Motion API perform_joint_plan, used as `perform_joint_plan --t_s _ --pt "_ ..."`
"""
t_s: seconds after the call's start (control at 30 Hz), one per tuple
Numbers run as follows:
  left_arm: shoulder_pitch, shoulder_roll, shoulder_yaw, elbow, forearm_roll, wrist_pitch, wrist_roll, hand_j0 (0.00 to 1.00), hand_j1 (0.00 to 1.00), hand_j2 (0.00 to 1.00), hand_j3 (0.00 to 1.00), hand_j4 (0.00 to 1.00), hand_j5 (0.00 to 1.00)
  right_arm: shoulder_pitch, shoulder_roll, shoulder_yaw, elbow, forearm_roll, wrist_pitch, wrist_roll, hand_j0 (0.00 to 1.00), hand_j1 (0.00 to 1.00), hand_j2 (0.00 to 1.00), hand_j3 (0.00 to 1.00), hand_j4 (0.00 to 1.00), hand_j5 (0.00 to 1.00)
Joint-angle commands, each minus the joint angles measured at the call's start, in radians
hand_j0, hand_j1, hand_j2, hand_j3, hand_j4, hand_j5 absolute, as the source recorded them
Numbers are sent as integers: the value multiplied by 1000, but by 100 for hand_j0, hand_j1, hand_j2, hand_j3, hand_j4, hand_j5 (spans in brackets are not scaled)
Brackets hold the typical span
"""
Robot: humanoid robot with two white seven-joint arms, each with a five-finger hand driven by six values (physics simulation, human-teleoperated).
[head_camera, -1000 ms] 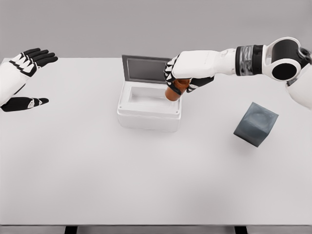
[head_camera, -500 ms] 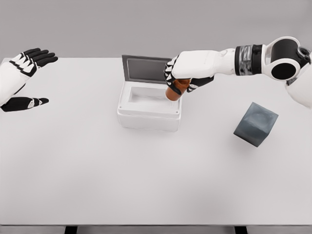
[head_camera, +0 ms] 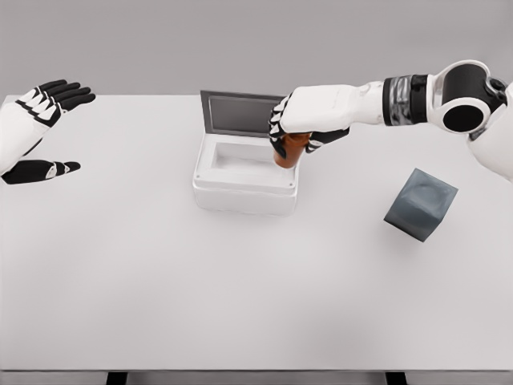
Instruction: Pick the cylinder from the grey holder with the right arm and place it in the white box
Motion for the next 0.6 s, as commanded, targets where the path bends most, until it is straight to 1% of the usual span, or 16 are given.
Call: perform_joint_plan --t_s 0.0,0.03,0.07,0.13,0.17,0.2,0.27,0.3,0.33,0.37,0.4,0.43,0.47,0.53,0.57 --pt "-2 1 0 0 6 -1 1 100 100 100 100 100 100 -2 -1 -3 -3 37 3 -1 72 72 72 72 72 72" --pt "0 1 0 0 6 -1 1 100 100 100 100 100 100 -5 -1 -3 -3 56 3 -1 85 85 85 85 85 85" --pt "0 0 0 0 6 -1 1 100 100 100 100 100 100 -6 -1 -4 -11 60 3 -1 87 87 87 87 87 87" --pt "0 1 0 0 6 -1 1 100 100 100 100 100 100 -8 -1 -10 -34 62 3 -1 88 88 88 88 88 88" --pt "-2 1 0 0 6 -1 1 100 100 100 100 100 100 -18 -7 -15 -64 60 3 -1 88 88 88 88 88 88" --pt "0 0 0 0 6 -1 1 100 100 100 100 100 100 -25 -13 -19 -99 60 3 -1 93 93 93 93 93 93" --pt "0 1 0 0 6 -1 1 100 100 100 100 100 100 -23 -27 -73 -164 59 3 -1 98 98 98 98 98 98" --pt "0 1 0 0 6 -1 1 100 100 100 100 100 100 -23 -31 -98 -185 57 3 -1 98 98 98 98 98 98" --pt "-2 0 0 0 6 -1 1 100 100 100 100 100 100 -12 -48 -185 -244 53 3 -1 99 99 99 99 99 99" --pt "-2 0 0 0 6 -1 1 100 100 100 100 100 100 -9 -71 -252 -282 50 3 -1 100 100 100 100 100 100" --pt "-2 0 0 0 6 -1 1 100 100 100 100 100 100 -8 -88 -282 -294 48 3 -1 100 100 100 100 100 100" --pt "0 0 0 0 6 -1 1 100 100 100 100 100 100 8 -128 -354 -308 36 3 -1 100 100 100 100 100 100" --pt "0 0 0 -3 6 -1 1 100 100 100 100 100 100 26 -166 -417 -308 24 3 -1 100 100 100 100 100 100" --pt "-3 0 2 -3 6 -1 1 100 100 100 100 100 100 55 -237 -498 -307 7 3 -1 100 100 100 100 100 100" --pt "-6 -2 -3 -2 9 -1 -1 100 100 100 100 100 100 90 -281 -556 -297 -7 3 -1 100 100 100 100 100 100"
